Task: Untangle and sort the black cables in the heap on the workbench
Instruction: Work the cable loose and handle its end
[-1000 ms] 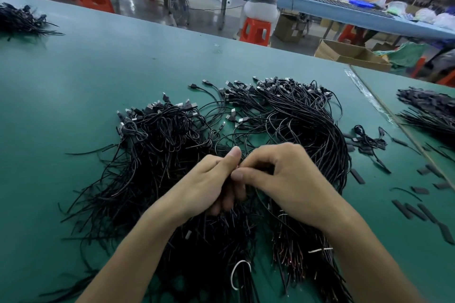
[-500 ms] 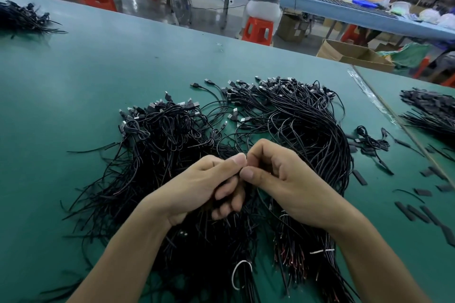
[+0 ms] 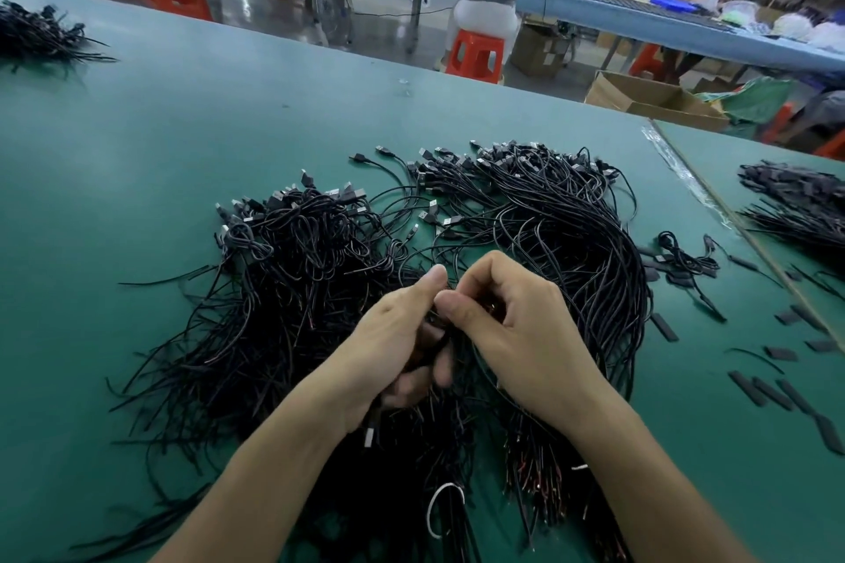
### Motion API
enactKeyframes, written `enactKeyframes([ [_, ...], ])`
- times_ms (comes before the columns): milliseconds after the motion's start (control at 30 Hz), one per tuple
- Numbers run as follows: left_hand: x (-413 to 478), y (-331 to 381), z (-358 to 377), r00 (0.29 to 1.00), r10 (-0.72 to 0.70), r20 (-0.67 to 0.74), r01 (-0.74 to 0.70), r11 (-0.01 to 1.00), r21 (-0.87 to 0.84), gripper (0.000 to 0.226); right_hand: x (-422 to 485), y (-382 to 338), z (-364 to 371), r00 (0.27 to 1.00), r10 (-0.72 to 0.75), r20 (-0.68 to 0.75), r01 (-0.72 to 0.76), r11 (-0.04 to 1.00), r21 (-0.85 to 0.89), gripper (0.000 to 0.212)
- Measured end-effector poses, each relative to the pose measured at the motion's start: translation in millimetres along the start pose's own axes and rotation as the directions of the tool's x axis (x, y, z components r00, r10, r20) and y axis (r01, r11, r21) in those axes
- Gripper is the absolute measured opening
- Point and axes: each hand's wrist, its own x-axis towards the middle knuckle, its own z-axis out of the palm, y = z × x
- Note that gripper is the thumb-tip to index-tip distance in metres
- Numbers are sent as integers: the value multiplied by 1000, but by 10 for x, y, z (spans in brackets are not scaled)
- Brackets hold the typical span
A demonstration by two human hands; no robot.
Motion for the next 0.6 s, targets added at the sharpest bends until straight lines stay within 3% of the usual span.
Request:
enactKeyframes([
  [67, 30, -17, -48, 993, 78, -87, -74, 996, 40, 57, 11, 61, 50, 993, 91, -79, -81, 989, 120, 16],
  [167, 69, -41, -133, 961, 149, -233, -153, 988, 4, 57, -31, 159, 191, 962, 253, -102, -229, 951, 207, 39],
  [233, 85, -45, -158, 928, 191, -319, -211, 977, -27, 60, -110, 238, 314, 960, 276, 46, -278, 960, 46, 42],
  [333, 100, -47, -145, 910, 208, -358, -261, 959, -108, 62, -212, 342, 486, 920, 288, 265, -170, 904, -392, 35],
  [467, 126, -65, -135, 920, 212, -329, -277, 947, -162, 54, -226, 299, 552, 946, 242, 217, -131, 894, -429, 24],
  [600, 114, -72, -125, 912, 259, -317, -326, 928, -182, 49, -180, 270, 575, 934, 310, 177, -217, 888, -406, 17],
])
